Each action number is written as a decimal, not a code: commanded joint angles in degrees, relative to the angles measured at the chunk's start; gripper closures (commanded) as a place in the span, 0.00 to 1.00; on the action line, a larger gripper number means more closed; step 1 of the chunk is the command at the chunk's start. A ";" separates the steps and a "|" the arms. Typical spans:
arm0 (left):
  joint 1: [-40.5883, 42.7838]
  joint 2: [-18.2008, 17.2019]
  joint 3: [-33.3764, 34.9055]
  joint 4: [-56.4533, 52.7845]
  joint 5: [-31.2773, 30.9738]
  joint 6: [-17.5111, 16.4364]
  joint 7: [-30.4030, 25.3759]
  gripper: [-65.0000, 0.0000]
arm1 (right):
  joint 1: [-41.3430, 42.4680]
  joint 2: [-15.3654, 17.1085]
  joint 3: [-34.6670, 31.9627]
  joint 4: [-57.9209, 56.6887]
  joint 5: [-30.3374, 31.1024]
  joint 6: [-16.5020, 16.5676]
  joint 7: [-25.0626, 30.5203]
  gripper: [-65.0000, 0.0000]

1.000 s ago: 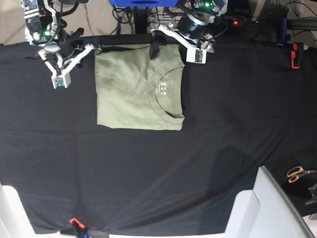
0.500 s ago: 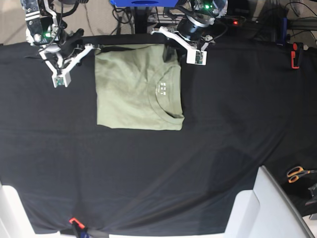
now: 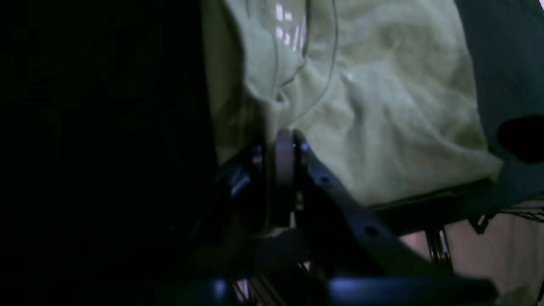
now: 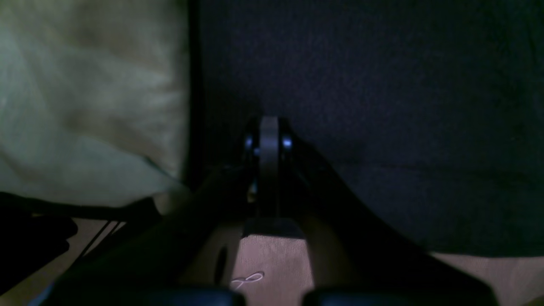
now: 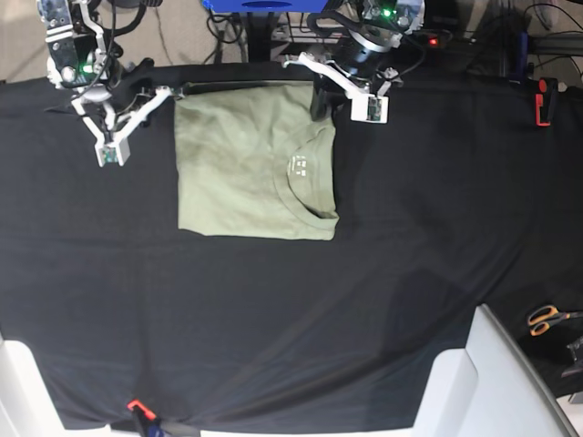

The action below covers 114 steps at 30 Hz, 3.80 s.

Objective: Fold the T-shirt properly
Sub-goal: 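Grasp the shirt's collar edge with both grippers and straighten it, then lift the shirt edge with the left gripper and fold it over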

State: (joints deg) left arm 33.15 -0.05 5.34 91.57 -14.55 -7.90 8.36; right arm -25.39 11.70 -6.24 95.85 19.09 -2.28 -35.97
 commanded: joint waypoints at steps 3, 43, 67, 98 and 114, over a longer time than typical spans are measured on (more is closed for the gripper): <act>0.48 0.01 0.15 0.87 0.08 -0.32 -0.93 1.00 | 0.55 0.38 0.22 0.98 0.12 0.31 0.76 1.00; 2.33 -1.84 -3.45 4.39 0.96 -0.32 4.78 0.57 | 0.90 0.03 -0.40 2.48 0.20 0.31 0.67 1.00; -11.30 -0.96 1.56 11.07 7.21 0.30 4.78 1.00 | 7.76 4.08 -14.73 11.00 0.20 0.31 0.41 1.00; -14.03 -1.84 -4.95 -14.51 -22.16 -8.05 11.29 0.00 | 4.33 5.39 -10.16 7.40 0.20 0.31 0.76 1.00; -19.30 -1.75 -0.90 -21.46 -22.51 -7.79 11.46 1.00 | 4.24 5.31 -10.07 7.40 0.20 0.31 0.76 1.00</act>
State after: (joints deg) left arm 14.17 -1.93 4.23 69.73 -37.80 -16.32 18.02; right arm -21.32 16.75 -16.49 102.37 19.25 -2.07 -36.18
